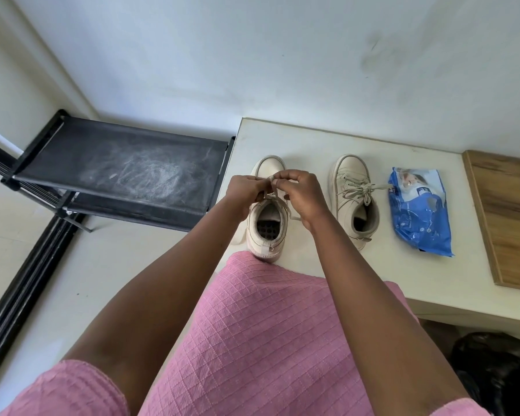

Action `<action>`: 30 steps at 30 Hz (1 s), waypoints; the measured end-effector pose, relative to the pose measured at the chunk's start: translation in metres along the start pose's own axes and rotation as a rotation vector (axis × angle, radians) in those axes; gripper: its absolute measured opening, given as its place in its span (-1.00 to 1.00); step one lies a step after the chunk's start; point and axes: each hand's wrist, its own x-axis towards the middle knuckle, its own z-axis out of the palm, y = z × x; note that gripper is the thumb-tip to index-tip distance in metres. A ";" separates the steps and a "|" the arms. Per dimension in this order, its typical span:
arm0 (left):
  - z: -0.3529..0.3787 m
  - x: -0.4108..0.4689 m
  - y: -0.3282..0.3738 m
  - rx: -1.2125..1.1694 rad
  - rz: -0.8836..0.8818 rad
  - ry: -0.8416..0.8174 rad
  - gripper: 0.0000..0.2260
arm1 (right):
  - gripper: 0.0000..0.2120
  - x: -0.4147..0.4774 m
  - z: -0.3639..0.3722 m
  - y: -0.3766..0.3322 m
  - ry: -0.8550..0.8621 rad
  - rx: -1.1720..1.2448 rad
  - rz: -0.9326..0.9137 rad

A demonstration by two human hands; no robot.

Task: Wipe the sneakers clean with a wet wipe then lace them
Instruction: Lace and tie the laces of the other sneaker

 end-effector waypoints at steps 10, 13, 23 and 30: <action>-0.017 0.000 0.007 0.138 0.032 -0.263 -0.90 | -0.89 0.001 0.000 -0.005 0.008 0.432 0.271; -0.017 0.004 0.001 0.146 0.075 -0.232 -0.90 | -0.90 0.001 0.001 -0.007 0.012 0.442 0.306; -0.006 0.001 -0.013 -0.186 -0.031 -0.147 -0.89 | -0.90 0.000 0.019 0.009 0.324 -0.182 0.044; -0.011 0.001 -0.010 -0.202 -0.057 -0.168 -0.91 | -0.82 0.001 0.025 0.008 0.345 -0.208 0.119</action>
